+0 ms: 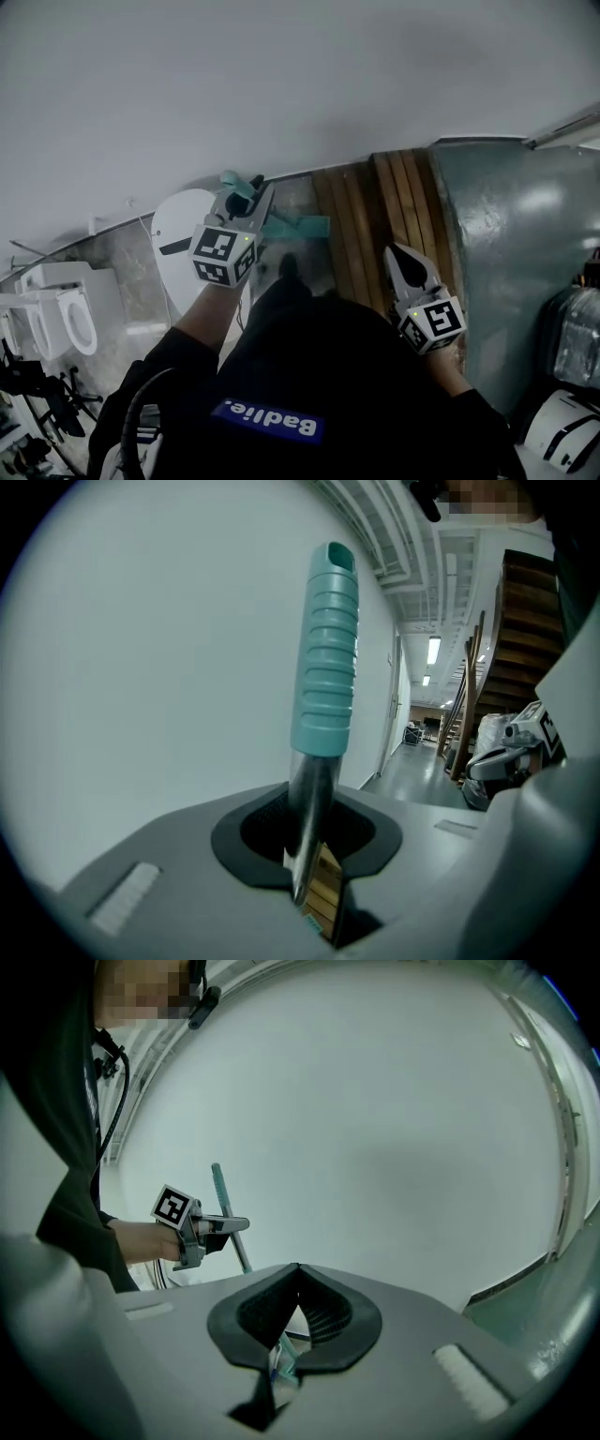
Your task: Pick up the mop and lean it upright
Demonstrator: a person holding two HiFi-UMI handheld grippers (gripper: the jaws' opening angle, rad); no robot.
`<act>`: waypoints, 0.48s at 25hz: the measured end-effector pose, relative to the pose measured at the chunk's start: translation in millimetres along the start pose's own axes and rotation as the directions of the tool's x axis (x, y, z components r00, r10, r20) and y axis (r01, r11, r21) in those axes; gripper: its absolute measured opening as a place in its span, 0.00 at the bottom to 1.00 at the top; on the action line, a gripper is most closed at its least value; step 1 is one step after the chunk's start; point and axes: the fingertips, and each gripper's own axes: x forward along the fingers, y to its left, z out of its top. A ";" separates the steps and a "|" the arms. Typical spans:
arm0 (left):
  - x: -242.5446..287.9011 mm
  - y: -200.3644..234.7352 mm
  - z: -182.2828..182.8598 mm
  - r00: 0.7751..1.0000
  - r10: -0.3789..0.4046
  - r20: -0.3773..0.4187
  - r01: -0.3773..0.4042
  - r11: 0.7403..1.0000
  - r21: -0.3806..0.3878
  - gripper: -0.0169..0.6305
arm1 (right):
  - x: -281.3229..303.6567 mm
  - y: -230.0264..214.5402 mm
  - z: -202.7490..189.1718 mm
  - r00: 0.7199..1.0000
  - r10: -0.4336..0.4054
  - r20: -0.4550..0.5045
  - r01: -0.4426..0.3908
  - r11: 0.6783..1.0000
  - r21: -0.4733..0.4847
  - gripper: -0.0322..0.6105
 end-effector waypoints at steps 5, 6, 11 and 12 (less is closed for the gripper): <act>24.8 42.6 -8.3 0.999 -0.019 -0.036 0.018 1.000 -0.010 0.16 | 20.9 4.5 6.0 0.998 -0.065 -0.015 0.065 0.998 0.009 0.06; 29.8 48.6 -10.5 0.999 -0.021 -0.044 0.021 1.000 -0.012 0.16 | 23.3 4.0 7.7 0.997 -0.081 -0.017 0.081 0.997 0.015 0.06; 54.3 68.4 -30.2 0.995 -0.033 -0.092 0.030 0.999 -0.025 0.16 | 27.7 0.5 5.5 0.989 -0.142 -0.041 0.143 0.989 0.024 0.06; 59.2 72.6 -35.0 0.994 -0.032 -0.102 0.029 0.999 -0.027 0.16 | 29.6 0.3 4.7 0.988 -0.148 -0.047 0.149 0.988 0.026 0.06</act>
